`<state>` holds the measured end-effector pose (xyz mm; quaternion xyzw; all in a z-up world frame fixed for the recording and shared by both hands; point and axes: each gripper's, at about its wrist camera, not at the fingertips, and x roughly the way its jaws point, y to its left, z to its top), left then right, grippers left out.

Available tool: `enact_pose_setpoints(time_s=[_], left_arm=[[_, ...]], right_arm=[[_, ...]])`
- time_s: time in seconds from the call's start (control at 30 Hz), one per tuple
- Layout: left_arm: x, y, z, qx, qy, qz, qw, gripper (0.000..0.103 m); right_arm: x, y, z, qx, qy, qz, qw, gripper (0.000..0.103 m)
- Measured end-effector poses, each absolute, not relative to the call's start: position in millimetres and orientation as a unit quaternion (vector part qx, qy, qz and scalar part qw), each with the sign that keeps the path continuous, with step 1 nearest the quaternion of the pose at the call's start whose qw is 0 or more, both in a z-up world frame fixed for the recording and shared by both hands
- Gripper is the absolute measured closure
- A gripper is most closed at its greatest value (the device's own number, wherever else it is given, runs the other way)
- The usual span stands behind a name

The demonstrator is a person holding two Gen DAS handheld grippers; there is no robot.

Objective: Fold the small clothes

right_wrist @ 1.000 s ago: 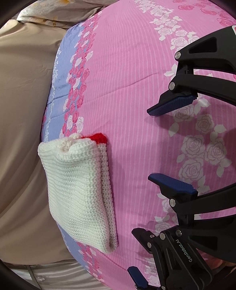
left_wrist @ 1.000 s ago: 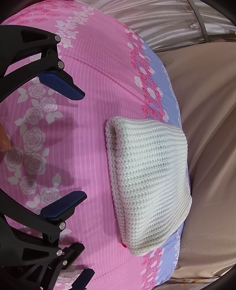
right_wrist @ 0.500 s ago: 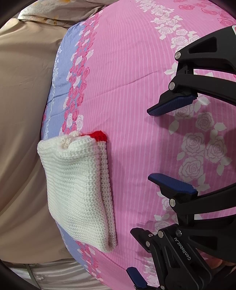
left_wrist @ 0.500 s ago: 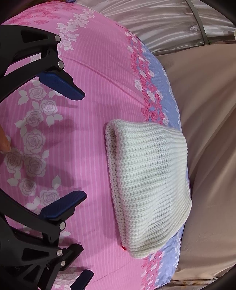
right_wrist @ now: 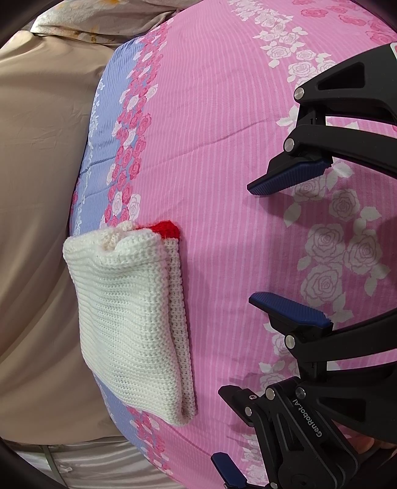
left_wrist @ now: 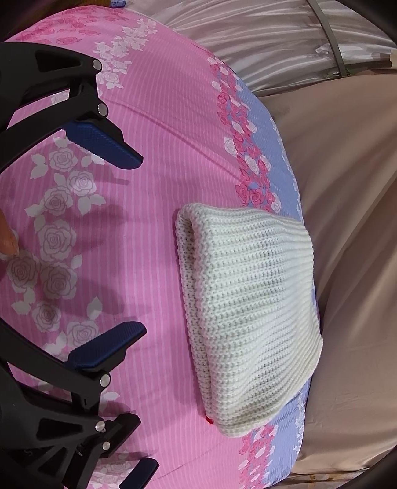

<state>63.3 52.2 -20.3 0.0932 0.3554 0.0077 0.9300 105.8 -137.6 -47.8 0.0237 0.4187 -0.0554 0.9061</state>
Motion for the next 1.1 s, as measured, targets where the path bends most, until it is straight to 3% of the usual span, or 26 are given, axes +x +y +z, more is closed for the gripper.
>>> enact_pose_setpoints(time_s=[1.1], left_arm=[[63.1, 49.7, -18.3, 0.1, 0.353, 0.014, 0.93, 0.007]], right_arm=[[105.6, -137.1, -47.1, 0.02, 0.418, -0.058, 0.906, 0.038]])
